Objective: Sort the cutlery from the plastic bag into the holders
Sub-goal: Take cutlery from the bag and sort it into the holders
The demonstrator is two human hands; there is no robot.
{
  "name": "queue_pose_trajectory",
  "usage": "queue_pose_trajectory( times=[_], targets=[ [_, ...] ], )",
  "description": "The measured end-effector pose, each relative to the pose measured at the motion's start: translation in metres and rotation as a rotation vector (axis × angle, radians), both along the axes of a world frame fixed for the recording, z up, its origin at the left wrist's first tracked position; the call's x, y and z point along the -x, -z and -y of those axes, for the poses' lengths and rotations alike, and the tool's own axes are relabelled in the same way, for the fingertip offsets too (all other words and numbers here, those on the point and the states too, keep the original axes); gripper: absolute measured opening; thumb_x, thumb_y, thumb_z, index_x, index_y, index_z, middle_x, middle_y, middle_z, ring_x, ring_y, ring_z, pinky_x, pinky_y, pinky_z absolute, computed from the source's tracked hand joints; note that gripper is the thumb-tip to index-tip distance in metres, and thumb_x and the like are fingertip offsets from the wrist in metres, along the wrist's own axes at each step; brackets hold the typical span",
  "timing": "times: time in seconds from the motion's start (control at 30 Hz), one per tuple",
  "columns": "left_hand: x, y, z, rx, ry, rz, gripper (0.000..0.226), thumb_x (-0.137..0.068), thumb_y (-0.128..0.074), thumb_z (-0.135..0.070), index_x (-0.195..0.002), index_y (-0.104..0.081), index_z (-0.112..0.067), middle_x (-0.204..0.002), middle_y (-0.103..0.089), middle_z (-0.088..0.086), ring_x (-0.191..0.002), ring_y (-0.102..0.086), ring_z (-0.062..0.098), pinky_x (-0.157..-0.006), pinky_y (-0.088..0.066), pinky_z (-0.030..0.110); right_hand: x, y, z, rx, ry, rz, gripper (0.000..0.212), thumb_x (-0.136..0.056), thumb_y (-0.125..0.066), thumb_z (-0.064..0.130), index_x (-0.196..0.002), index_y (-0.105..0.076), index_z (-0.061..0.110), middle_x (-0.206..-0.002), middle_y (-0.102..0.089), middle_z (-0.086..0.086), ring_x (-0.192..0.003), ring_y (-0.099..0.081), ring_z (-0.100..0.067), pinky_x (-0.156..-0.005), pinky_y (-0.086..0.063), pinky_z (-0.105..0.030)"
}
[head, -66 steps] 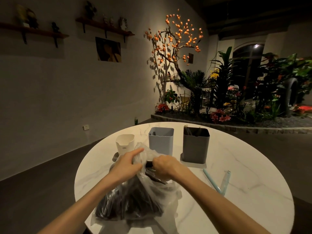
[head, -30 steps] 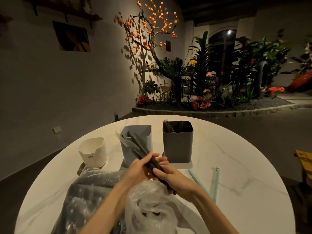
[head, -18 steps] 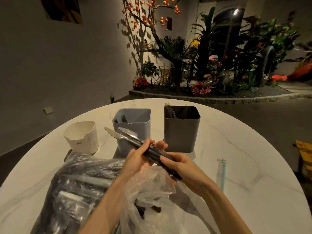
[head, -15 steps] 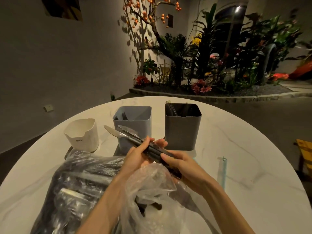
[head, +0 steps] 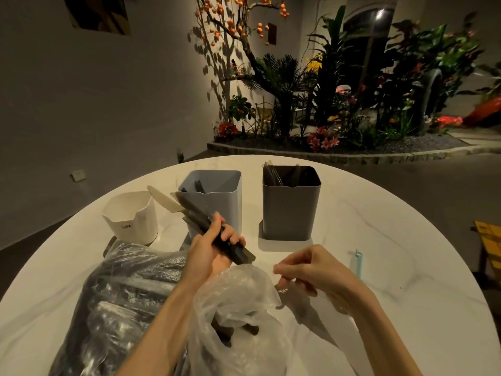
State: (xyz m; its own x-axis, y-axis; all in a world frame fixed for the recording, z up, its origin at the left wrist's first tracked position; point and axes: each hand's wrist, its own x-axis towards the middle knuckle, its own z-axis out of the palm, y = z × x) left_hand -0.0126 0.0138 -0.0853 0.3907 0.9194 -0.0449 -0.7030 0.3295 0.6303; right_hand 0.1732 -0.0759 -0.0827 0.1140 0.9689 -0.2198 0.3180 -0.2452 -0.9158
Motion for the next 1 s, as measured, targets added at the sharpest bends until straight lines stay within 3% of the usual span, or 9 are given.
queue_pose_trajectory(
  times=[0.1,0.23,0.3,0.37,0.43,0.57,0.73,0.9,1.0],
  targets=[
    [-0.004,0.0,0.007,-0.088,0.084,-0.088,0.021,-0.092,-0.055,-0.027,-0.077,-0.055,-0.012,-0.058,-0.034,0.001,-0.046,-0.039,0.012,-0.056,-0.046,0.028,0.0,0.0,-0.001,-0.171,0.105,-0.082,0.017,-0.087,-0.071,0.041,-0.088,-0.081,0.026,-0.085,-0.077,0.006,-0.08,-0.072,-0.014,-0.072,-0.06,-0.024],
    [-0.008,0.0,0.009,-0.125,0.124,-0.137,0.02,-0.09,-0.057,-0.026,-0.079,-0.055,-0.009,-0.053,-0.033,0.0,-0.04,-0.037,0.011,-0.043,-0.04,0.023,0.01,-0.001,-0.004,-0.39,0.206,-0.112,0.021,-0.08,-0.068,0.054,-0.087,-0.08,0.038,-0.094,-0.073,0.016,-0.094,-0.064,0.002,-0.075,-0.048,-0.015],
    [-0.007,0.0,0.009,-0.138,0.115,-0.155,0.018,-0.09,-0.058,-0.024,-0.083,-0.057,-0.007,-0.056,-0.037,0.002,-0.043,-0.041,0.013,-0.046,-0.043,0.025,0.014,-0.005,-0.005,-0.455,0.281,-0.221,0.021,-0.083,-0.064,0.049,-0.086,-0.079,0.034,-0.083,-0.072,0.016,-0.081,-0.065,-0.003,-0.07,-0.048,-0.016],
    [-0.006,0.001,0.009,-0.155,0.112,-0.2,0.018,-0.089,-0.06,-0.023,-0.091,-0.059,-0.005,-0.059,-0.041,0.005,-0.046,-0.046,0.016,-0.049,-0.047,0.028,0.014,-0.008,-0.005,-0.511,0.365,-0.309,0.026,-0.088,-0.061,0.044,-0.084,-0.079,0.026,-0.068,-0.066,0.006,-0.062,-0.057,-0.008,-0.058,-0.046,-0.017],
    [-0.006,0.002,0.007,-0.146,0.142,-0.22,0.02,-0.089,-0.06,-0.024,-0.097,-0.06,-0.005,-0.058,-0.039,0.004,-0.045,-0.044,0.014,-0.048,-0.044,0.027,0.013,-0.008,-0.005,-0.557,0.39,-0.363,0.029,-0.091,-0.06,0.039,-0.086,-0.078,0.018,-0.068,-0.066,-0.003,-0.058,-0.057,-0.012,-0.053,-0.048,-0.018],
    [-0.007,0.003,0.007,-0.133,0.208,-0.178,0.018,-0.091,-0.056,-0.023,-0.099,-0.06,-0.007,-0.056,-0.029,0.001,-0.04,-0.033,0.009,-0.043,-0.031,0.022,0.016,-0.008,-0.005,-0.554,0.356,-0.51,0.024,-0.091,-0.064,0.027,-0.092,-0.073,0.004,-0.08,-0.074,-0.011,-0.065,-0.068,-0.018,-0.059,-0.056,-0.021],
    [-0.009,0.008,0.009,-0.269,0.178,-0.25,0.019,-0.089,-0.071,-0.026,-0.098,-0.069,-0.01,-0.058,-0.027,0.001,-0.044,-0.031,0.01,-0.045,-0.033,0.024,0.03,-0.008,-0.004,-0.506,0.312,-0.673,0.024,-0.086,-0.07,0.016,-0.105,-0.068,0.001,-0.094,-0.076,-0.016,-0.081,-0.074,-0.025,-0.065,-0.058,-0.023],
    [-0.011,0.004,0.012,-0.278,0.172,-0.359,0.058,-0.066,-0.081,-0.054,-0.11,-0.072,-0.018,-0.059,-0.026,0.001,-0.046,-0.031,0.009,-0.048,-0.034,0.024,0.053,0.0,-0.006,-0.482,0.353,-0.635,0.031,-0.081,-0.076,0.026,-0.103,-0.07,0.005,-0.095,-0.077,-0.01,-0.089,-0.074,-0.023,-0.075,-0.057,-0.028],
    [-0.008,0.003,0.014,-0.245,0.174,-0.403,0.059,-0.063,-0.083,-0.059,-0.11,-0.075,-0.025,-0.059,-0.034,0.003,-0.05,-0.038,0.012,-0.051,-0.039,0.026,0.061,0.007,-0.006,-0.514,0.312,-0.45,0.02,-0.078,-0.079,0.03,-0.091,-0.076,0.015,-0.088,-0.076,-0.001,-0.088,-0.071,-0.021,-0.076,-0.056,-0.027]
  ],
)
